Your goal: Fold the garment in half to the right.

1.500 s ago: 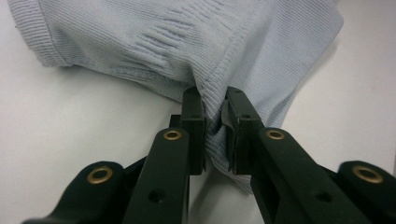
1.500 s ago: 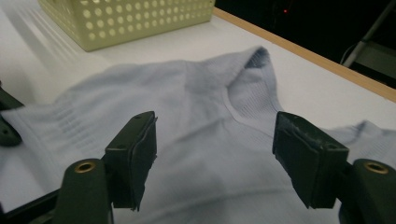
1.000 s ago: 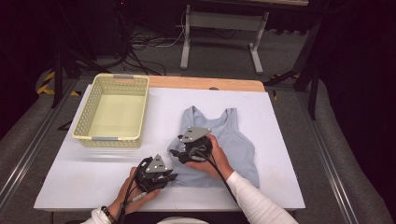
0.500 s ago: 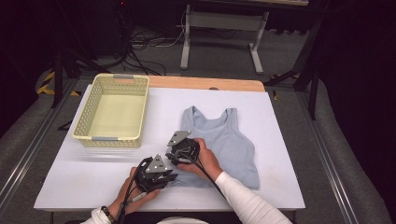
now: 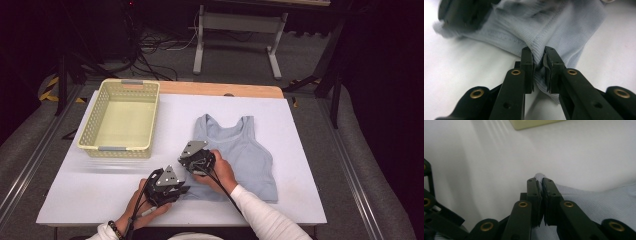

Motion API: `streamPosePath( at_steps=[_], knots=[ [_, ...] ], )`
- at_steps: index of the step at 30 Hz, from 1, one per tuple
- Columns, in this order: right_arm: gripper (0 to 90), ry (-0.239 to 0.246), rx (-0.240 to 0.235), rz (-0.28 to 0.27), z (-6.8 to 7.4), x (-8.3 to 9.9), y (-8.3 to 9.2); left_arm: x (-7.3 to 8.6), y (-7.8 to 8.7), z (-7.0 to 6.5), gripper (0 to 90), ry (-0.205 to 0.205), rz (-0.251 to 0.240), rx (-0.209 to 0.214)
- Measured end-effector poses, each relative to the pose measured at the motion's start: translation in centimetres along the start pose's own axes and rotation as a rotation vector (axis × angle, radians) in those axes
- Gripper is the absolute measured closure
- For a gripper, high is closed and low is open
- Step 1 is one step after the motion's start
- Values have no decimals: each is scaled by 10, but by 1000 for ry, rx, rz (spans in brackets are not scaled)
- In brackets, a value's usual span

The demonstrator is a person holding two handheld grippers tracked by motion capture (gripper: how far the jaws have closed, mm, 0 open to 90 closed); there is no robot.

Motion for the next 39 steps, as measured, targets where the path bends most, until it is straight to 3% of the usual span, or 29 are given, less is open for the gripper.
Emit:
streamPosePath(
  at_steps=[8,19,24,29,39],
  knots=[
    [866,-14,55,-121,-9,-26,20,-13,14,8,812,-4,-48,-35],
    [869,-12,50,-199,-5,-51,21,-25,37,15,813,-29,-92,-66],
    [869,-18,55,-213,-7,-54,29,-31,34,10,813,-29,-114,-52],
    [870,-2,79,-220,-13,-54,43,-43,23,2,813,-52,-137,-25],
    [871,-34,132,-256,-30,-53,77,-70,4,-12,810,-94,-188,18]
  ],
)
Point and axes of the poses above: each handheld gripper's, and its own axes: y roughly backward along the jaws, x roughly out of its underside, z roughly to its left, the point moved 10 cm from there along -y, roughly forward along the jaws, and after that the axes turned 15 degrees about -z, right-handed, at the moved point
